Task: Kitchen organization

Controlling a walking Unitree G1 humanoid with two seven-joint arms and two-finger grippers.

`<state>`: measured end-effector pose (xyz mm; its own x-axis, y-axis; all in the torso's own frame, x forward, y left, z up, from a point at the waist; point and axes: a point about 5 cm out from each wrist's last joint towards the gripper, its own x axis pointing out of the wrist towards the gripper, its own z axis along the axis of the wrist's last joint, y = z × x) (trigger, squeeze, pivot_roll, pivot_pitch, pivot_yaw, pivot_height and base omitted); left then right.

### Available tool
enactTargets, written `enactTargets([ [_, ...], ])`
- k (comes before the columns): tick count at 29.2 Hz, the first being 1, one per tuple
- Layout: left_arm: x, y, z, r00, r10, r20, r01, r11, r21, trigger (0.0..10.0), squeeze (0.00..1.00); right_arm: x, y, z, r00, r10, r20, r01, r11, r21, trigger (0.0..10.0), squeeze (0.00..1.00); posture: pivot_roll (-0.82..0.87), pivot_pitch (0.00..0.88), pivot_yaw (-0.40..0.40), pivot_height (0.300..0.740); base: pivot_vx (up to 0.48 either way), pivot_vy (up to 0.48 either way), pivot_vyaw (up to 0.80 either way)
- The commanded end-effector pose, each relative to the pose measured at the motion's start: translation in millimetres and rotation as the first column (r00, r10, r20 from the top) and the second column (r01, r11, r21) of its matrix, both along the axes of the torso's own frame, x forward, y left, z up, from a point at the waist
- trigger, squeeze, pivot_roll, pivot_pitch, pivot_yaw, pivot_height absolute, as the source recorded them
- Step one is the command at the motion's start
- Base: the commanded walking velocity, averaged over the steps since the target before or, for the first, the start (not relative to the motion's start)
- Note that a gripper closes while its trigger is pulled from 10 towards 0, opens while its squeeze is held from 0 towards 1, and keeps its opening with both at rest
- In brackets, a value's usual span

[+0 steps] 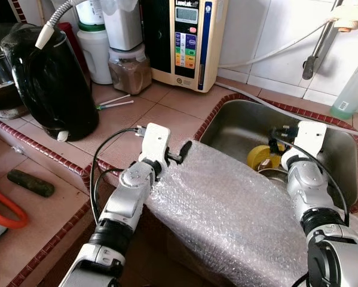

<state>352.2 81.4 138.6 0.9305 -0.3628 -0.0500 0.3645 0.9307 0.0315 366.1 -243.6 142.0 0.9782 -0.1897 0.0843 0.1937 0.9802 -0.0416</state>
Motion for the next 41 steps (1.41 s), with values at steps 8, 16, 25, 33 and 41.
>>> enactTargets([
  [8,7.5,16.3,20.6,0.990,0.105,0.091,-0.099,0.993,-0.067,10.0,0.00,-4.6,-8.1,40.8,0.986,0.029,0.164,-0.011,0.994,-0.109,10.0,1.00,-0.03,0.000,0.026,0.740,0.000,0.000,0.00],
  [16,4.1,25.3,17.4,0.981,0.165,0.105,-0.157,0.985,-0.077,10.0,0.00,-17.2,-7.0,38.9,0.986,0.041,0.161,-0.014,0.986,-0.166,10.0,0.58,-0.04,0.000,0.021,0.740,0.000,0.000,0.00],
  [25,-2.4,22.2,2.3,0.987,0.162,0.016,-0.161,0.985,-0.064,10.0,0.00,-35.6,-14.2,31.0,0.994,0.006,0.112,0.009,0.992,-0.129,10.0,0.00,-0.06,0.000,0.023,0.740,0.000,0.000,-0.40],
  [33,-2.9,23.3,5.9,0.983,0.179,0.032,-0.176,0.982,-0.071,10.0,0.00,-38.8,-9.9,25.9,0.998,0.001,0.071,0.006,0.995,-0.096,10.0,0.00,-0.06,0.000,0.019,0.740,0.000,0.000,-0.76],
  [41,-4.1,22.0,3.6,0.983,0.183,-0.013,-0.183,0.981,-0.070,10.0,0.00,-38.6,-7.0,26.7,0.998,0.005,0.066,0.000,0.997,-0.082,10.0,0.00,-0.06,0.000,0.018,0.740,0.000,0.000,-0.46],
])
